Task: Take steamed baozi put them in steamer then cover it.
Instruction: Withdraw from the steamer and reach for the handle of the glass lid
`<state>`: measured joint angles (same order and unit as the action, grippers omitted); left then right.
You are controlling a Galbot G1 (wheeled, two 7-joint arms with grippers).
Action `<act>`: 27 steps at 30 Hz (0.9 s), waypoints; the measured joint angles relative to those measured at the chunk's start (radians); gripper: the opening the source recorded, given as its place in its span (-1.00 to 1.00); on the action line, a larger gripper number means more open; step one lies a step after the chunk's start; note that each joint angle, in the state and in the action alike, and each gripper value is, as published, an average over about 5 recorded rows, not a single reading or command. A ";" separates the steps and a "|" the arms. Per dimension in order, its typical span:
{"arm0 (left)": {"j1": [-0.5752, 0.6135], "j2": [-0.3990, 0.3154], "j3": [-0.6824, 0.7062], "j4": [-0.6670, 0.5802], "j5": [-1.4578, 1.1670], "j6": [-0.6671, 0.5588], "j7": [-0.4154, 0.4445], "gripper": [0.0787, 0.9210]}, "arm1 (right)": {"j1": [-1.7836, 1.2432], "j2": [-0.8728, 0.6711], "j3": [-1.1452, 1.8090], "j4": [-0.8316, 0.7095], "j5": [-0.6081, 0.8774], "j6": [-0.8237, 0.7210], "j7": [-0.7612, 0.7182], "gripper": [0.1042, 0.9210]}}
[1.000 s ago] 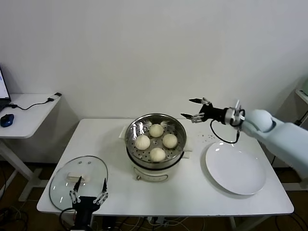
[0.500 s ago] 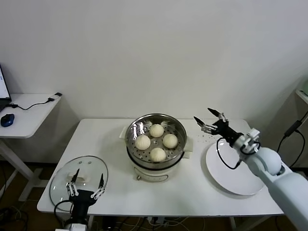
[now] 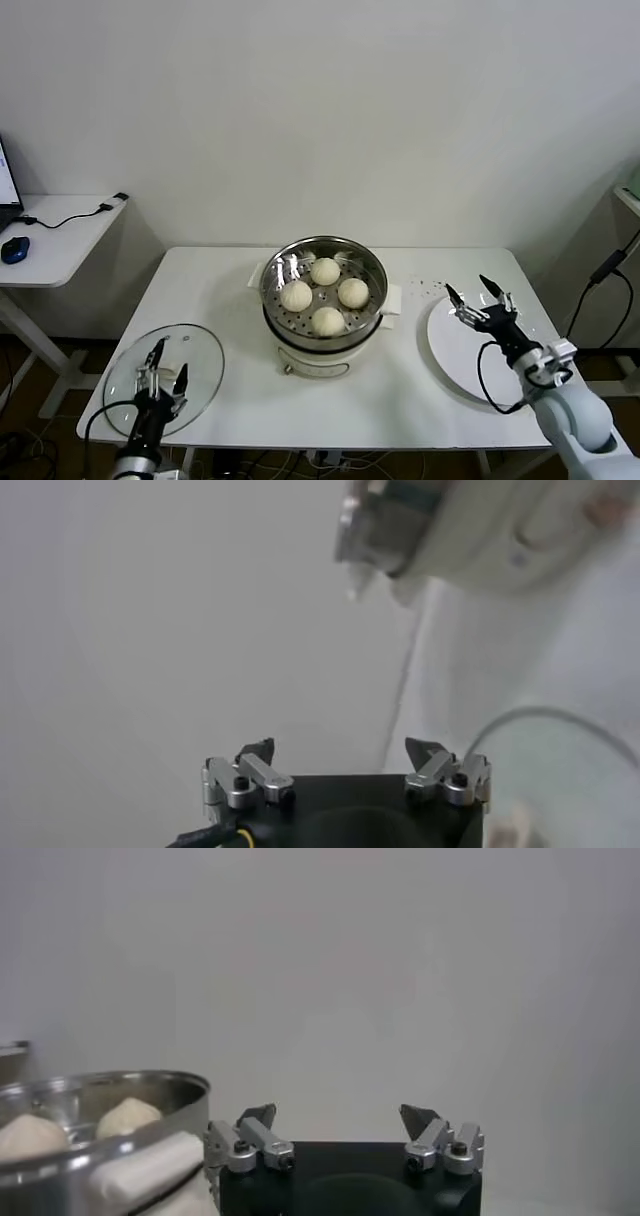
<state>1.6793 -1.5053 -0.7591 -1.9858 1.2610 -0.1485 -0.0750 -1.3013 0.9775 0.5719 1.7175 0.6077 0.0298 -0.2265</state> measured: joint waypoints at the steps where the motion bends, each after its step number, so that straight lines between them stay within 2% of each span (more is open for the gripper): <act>1: -0.009 0.005 -0.006 0.015 0.039 -0.004 -0.004 0.77 | -0.010 0.011 0.010 -0.002 -0.008 0.002 0.000 0.76; 11: -0.092 0.052 -0.087 0.176 0.262 -0.067 -0.036 0.77 | -0.072 0.088 0.069 -0.035 -0.080 0.030 0.001 0.76; 27: -0.216 0.097 -0.118 0.365 0.301 -0.090 -0.087 0.77 | -0.104 0.148 0.101 -0.064 -0.173 0.054 -0.007 0.76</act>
<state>1.4632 -1.4085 -0.8771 -1.6208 1.5623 -0.2387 -0.1617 -1.4055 1.1259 0.6732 1.6533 0.4348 0.0841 -0.2332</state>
